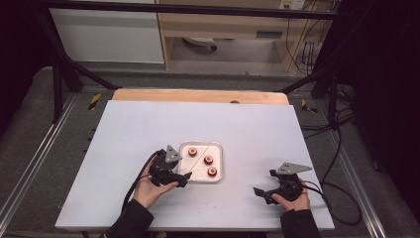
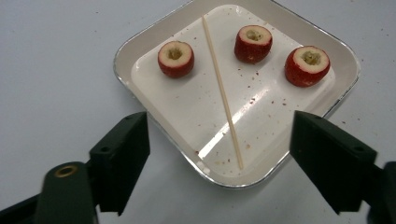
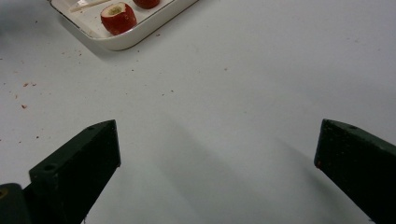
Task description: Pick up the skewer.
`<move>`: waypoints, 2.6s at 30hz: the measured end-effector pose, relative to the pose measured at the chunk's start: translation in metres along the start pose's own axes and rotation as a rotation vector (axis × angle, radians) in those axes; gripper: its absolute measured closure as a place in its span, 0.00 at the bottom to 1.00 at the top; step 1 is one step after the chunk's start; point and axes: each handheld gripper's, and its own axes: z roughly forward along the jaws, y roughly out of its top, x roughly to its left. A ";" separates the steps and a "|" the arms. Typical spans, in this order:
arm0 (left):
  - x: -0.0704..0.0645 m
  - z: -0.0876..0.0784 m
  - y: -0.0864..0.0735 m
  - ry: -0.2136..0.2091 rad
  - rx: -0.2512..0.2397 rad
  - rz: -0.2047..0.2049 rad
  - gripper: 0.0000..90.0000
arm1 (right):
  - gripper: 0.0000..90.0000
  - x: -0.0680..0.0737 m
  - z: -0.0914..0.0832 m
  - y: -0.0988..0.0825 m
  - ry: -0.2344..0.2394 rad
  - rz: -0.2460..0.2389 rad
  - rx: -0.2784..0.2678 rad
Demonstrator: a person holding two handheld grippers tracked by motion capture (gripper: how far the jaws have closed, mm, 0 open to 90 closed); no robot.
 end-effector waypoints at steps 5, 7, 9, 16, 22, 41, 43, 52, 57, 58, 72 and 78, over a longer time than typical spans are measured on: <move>-0.003 0.013 0.007 -0.001 0.032 -0.009 0.39 | 0.01 0.000 0.001 0.000 0.003 -0.003 0.004; -0.004 0.018 0.008 -0.006 0.036 -0.016 0.42 | 0.01 0.000 0.001 0.000 0.003 -0.004 0.005; -0.005 0.023 0.010 0.008 0.041 -0.012 0.48 | 0.01 0.000 0.001 0.000 0.003 -0.004 0.006; -0.008 0.032 0.012 0.021 0.041 -0.025 0.69 | 0.01 0.000 0.002 0.000 0.005 -0.006 0.007; -0.009 0.038 0.012 0.022 0.056 -0.042 0.81 | 0.01 0.000 0.002 0.000 0.006 -0.004 0.005; -0.016 0.042 0.007 0.058 0.037 -0.077 0.97 | 0.01 0.000 0.002 0.000 0.008 -0.006 0.009; -0.015 0.041 0.007 0.058 0.031 -0.086 0.98 | 0.01 0.000 0.002 0.000 0.009 -0.006 0.009; -0.014 0.034 0.007 0.047 -0.022 -0.101 0.98 | 0.01 0.000 0.001 0.000 0.007 -0.007 0.007; -0.013 0.024 0.008 0.039 -0.048 -0.091 0.98 | 0.01 0.000 0.001 0.000 0.006 -0.009 0.006; -0.012 0.022 0.008 0.038 -0.049 -0.089 0.98 | 0.01 0.000 0.001 0.000 0.006 -0.010 0.005; -0.008 0.002 0.007 -0.023 -0.033 -0.025 0.98 | 0.01 0.010 0.004 0.011 -0.046 -0.078 0.020; -0.010 -0.006 0.006 -0.050 -0.023 0.018 0.98 | 0.02 0.018 0.006 0.018 -0.077 -0.135 0.049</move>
